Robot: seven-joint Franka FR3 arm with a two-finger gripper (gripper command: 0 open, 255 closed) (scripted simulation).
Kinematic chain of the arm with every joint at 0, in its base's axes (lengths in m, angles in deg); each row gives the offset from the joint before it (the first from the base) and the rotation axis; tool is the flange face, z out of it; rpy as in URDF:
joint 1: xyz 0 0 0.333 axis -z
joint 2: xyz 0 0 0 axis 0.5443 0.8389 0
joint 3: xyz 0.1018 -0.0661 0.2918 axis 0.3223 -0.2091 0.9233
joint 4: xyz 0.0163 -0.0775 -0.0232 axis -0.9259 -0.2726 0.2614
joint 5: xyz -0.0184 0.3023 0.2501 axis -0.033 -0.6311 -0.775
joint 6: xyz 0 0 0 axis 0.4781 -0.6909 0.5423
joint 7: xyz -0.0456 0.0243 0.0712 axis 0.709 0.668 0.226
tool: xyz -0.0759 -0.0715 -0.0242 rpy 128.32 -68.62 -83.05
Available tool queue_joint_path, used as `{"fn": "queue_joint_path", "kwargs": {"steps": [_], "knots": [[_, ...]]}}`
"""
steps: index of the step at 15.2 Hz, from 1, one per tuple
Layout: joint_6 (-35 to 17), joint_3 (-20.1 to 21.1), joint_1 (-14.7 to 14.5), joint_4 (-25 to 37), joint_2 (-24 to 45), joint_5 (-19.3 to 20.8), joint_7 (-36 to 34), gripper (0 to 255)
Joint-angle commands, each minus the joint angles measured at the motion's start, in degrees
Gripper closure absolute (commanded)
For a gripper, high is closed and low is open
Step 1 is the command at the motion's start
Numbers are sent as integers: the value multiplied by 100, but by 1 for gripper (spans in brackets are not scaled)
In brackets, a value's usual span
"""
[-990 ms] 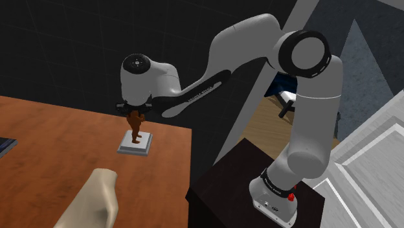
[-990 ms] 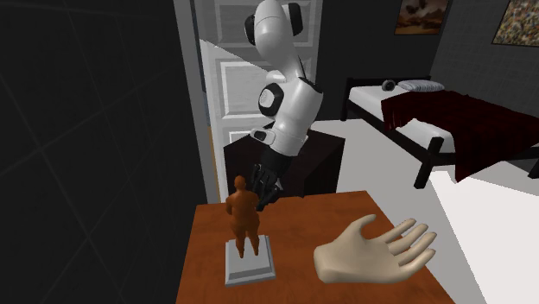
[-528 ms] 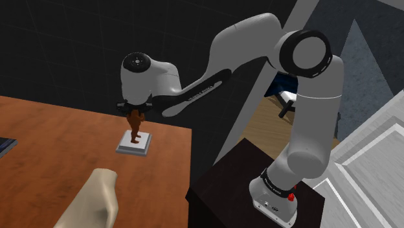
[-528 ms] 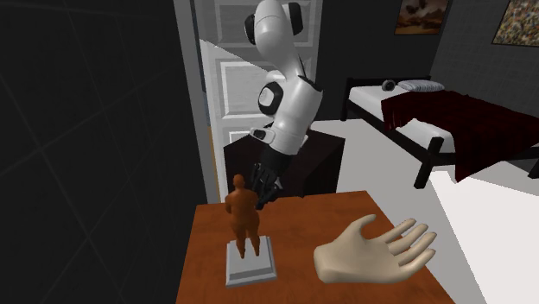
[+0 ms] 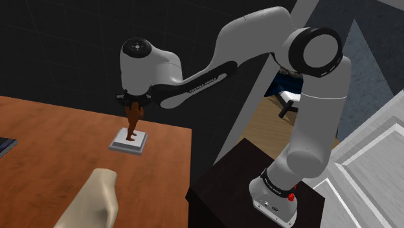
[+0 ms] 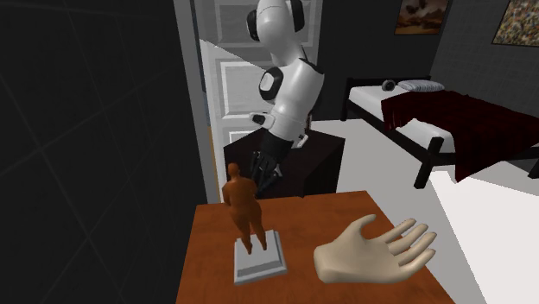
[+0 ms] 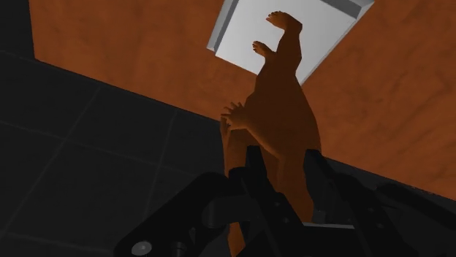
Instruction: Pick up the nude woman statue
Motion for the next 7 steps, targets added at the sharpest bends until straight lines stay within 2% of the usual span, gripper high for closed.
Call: {"fn": "queue_joint_path", "kwargs": {"steps": [1, 7], "knots": [[76, 57, 41, 15, -117, -120, 108, 255], [248, 147, 101, 94, -288, -335, 314, 255]]}}
